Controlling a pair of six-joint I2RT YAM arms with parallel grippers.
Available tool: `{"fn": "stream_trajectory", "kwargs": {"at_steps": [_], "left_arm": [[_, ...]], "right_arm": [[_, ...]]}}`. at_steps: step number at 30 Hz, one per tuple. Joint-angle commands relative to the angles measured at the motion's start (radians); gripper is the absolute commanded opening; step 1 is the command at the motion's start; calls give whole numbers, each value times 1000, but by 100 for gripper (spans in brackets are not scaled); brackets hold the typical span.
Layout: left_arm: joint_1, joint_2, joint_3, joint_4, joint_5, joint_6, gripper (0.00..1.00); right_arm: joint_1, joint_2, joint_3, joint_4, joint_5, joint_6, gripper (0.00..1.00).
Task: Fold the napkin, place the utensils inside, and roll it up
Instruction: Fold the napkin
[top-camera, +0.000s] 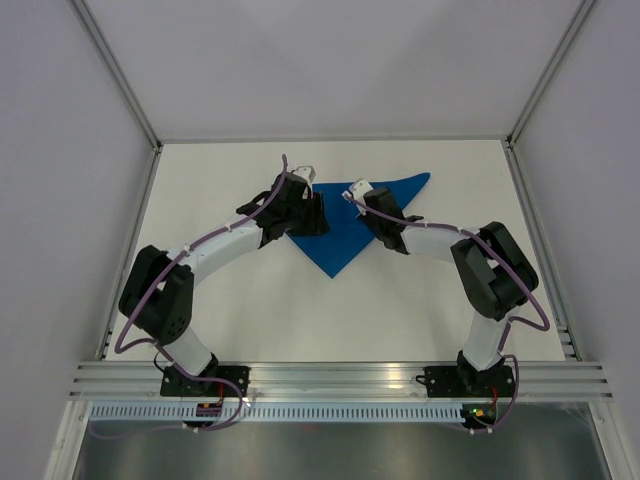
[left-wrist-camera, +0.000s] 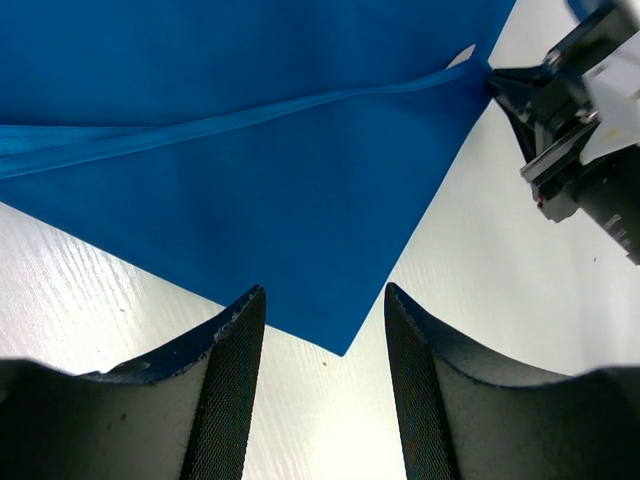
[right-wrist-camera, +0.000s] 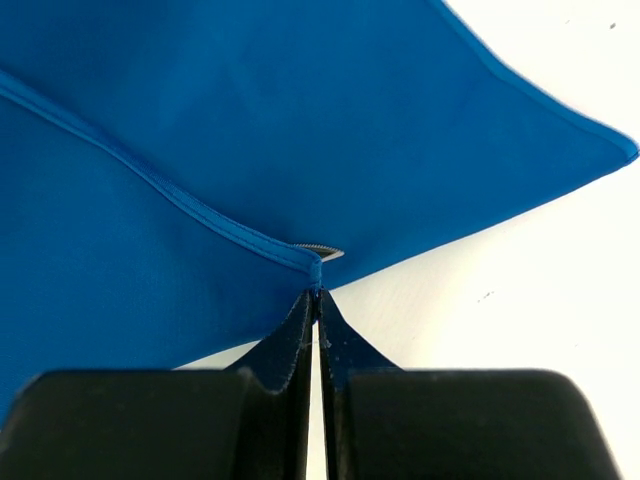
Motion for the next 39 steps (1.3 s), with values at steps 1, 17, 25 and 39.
{"fn": "stream_trajectory", "kwargs": {"at_steps": [1,17,25,39], "left_arm": [[-8,17,-11,41,13,-41,56],[-27,44,-20,67,23,-48,56],[-49,58,-31,90,28,-55,58],[-110,147,29,124,45,-71,58]], "right_arm": [[-8,16,53,23,3,-4,7],[-37,65,105,-33,-34,18,28],[-109,54,232,-163,-100,76,54],[-482,215,611,-454,-505,383,64]]}}
